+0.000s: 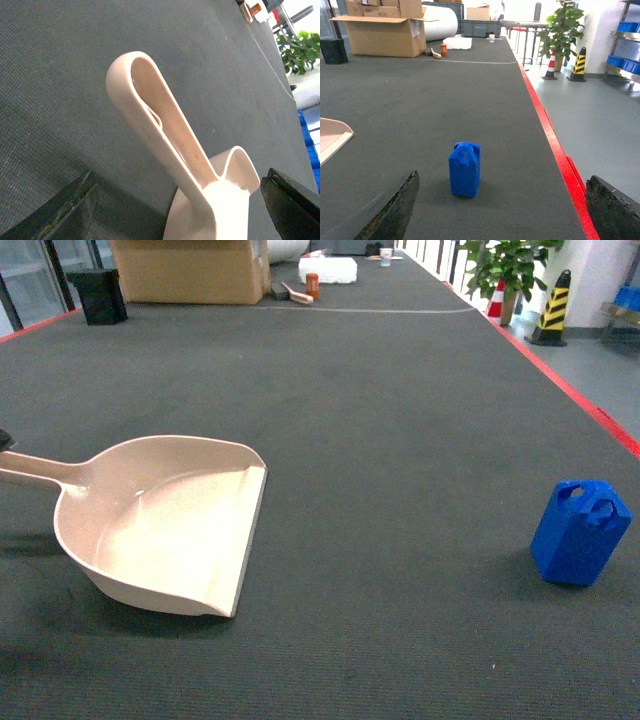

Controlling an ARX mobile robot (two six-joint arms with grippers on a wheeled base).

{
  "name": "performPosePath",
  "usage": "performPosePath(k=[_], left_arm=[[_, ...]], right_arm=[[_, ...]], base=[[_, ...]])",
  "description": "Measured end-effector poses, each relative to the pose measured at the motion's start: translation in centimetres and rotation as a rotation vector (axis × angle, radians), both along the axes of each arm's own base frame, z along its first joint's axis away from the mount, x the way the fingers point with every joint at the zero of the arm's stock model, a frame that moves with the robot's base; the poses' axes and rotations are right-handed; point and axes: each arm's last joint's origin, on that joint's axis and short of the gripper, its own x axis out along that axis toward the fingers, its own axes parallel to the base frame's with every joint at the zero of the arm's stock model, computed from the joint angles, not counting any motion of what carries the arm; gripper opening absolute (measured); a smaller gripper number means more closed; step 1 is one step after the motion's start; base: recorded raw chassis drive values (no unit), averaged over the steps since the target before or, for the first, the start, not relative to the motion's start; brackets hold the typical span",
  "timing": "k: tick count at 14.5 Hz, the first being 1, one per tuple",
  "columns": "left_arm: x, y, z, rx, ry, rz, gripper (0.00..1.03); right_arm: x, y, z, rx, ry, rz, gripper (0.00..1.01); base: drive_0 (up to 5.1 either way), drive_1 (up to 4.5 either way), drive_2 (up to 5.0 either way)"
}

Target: Place part in tray to right shelf

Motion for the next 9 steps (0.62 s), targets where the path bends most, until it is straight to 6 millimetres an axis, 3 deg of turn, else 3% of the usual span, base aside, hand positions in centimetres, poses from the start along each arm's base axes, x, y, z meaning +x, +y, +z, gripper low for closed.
performPosePath(k=[5, 9], left_arm=[[3.7, 1.5, -1.8, -0.057, 0.008, 0.031, 0.98], [7.0, 2.2, -2.0, -0.093, -0.015, 0.019, 0.98]], right_arm=[[0.0, 0.0, 0.0, 0.000, 0.000, 0.000, 0.98], [0.0, 0.0, 0.0, 0.000, 0.000, 0.000, 0.98]], base=[[0.0, 0.00, 0.0], [0.0, 0.00, 0.0]])
